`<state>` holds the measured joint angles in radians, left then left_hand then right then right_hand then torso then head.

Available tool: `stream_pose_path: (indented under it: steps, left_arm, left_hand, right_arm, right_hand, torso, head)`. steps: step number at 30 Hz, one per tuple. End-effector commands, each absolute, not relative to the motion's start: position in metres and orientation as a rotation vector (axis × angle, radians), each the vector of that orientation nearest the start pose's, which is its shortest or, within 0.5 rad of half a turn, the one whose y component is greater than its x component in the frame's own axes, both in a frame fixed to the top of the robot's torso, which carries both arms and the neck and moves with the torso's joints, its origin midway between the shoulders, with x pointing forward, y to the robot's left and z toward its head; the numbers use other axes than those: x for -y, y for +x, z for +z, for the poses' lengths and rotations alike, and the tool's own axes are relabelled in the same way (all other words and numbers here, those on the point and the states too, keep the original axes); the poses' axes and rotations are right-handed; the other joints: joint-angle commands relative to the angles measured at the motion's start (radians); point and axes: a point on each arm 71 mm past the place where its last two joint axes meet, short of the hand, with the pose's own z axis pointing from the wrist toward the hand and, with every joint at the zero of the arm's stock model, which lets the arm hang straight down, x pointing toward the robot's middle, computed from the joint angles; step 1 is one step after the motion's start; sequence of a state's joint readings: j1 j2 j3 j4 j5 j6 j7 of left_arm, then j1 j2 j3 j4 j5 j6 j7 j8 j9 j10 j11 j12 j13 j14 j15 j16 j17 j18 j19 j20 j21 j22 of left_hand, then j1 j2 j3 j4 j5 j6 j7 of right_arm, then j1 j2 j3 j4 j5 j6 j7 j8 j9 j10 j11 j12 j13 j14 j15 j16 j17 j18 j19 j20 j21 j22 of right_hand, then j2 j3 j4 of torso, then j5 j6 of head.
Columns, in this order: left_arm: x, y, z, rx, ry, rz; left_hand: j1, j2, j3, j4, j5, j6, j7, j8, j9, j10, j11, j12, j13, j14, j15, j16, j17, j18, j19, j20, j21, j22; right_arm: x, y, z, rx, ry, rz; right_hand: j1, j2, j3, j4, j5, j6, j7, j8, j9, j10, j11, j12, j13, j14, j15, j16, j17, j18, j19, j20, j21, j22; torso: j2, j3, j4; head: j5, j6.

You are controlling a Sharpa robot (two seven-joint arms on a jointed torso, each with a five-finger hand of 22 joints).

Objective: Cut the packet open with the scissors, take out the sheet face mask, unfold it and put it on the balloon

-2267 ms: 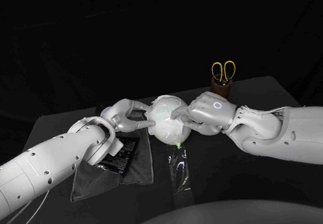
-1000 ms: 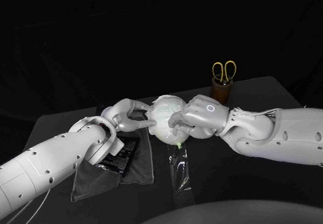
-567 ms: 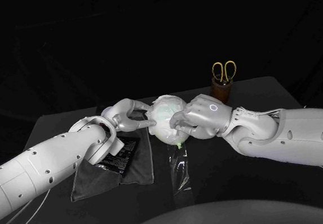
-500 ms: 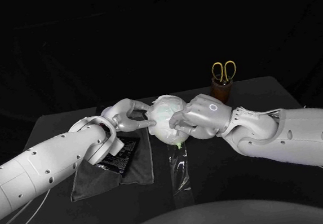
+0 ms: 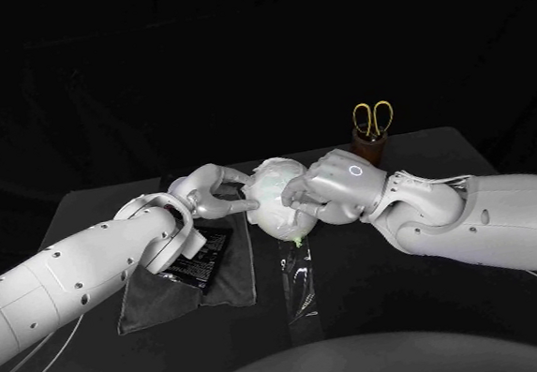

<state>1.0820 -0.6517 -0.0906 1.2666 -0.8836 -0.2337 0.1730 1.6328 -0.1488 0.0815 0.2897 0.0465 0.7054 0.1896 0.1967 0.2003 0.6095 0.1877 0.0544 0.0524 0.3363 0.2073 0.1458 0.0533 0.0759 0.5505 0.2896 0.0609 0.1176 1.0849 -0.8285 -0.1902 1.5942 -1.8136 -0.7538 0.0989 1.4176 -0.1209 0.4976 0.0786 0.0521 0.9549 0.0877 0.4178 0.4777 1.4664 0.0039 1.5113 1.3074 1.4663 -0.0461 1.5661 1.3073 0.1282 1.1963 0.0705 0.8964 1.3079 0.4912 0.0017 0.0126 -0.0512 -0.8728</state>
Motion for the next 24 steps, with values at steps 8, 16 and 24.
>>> stream_pose_path:
  steps: [8,16,24]
  left_arm:
    - [-0.1663,0.4886,-0.2760,-1.898,-0.287,-1.099]
    - [-0.1655,0.4885,-0.2759,-1.897,-0.286,-1.100]
    - [-0.1641,0.4883,-0.2759,-1.899,-0.285,-1.105]
  left_hand:
    - [0.000,0.009,-0.005,0.000,0.001,-0.004,0.029,-0.003,0.000,-0.008,0.001,-0.004,-0.001,-0.005,-0.002,-0.003,-0.001,-0.011,0.000,0.002,-0.001,-0.001]
    - [0.000,0.010,-0.005,-0.001,0.001,-0.005,0.029,-0.003,0.000,-0.012,0.001,-0.005,-0.001,-0.005,-0.002,-0.003,-0.001,-0.011,0.000,0.002,0.000,-0.001]
    - [0.000,0.011,-0.005,-0.001,0.001,-0.006,0.029,-0.004,0.000,-0.012,0.001,-0.005,-0.001,-0.005,-0.002,-0.004,-0.001,-0.011,0.000,0.002,0.000,-0.002]
  right_arm:
    - [0.1601,0.3997,-0.2507,-1.389,-0.625,0.807]
    - [0.1597,0.4030,-0.2510,-1.373,-0.622,0.779]
    - [0.1600,0.4086,-0.2533,-1.380,-0.612,0.746]
  right_hand:
    - [0.014,-0.096,-0.030,-0.019,-0.004,-0.094,-0.003,-0.108,-0.057,0.015,0.003,-0.027,0.188,0.104,0.007,0.005,0.264,0.014,-0.036,0.003,-0.058,-0.002]
    - [0.025,-0.091,-0.027,-0.019,-0.004,-0.088,0.003,-0.118,-0.063,0.021,0.004,-0.021,0.193,0.104,0.006,0.005,0.264,0.011,-0.026,0.002,-0.044,0.005]
    - [0.032,-0.063,-0.015,-0.010,-0.004,-0.021,0.013,-0.109,-0.065,0.035,0.014,-0.008,0.203,0.104,0.012,0.005,0.264,0.005,-0.002,0.005,-0.016,0.020]
  torso:
    - [0.000,0.0016,-0.0020]
    - [0.001,0.0008,-0.0016]
    - [0.000,-0.0001,0.0010]
  head:
    - [0.003,0.000]
    - [0.000,0.000]
    - [0.001,0.000]
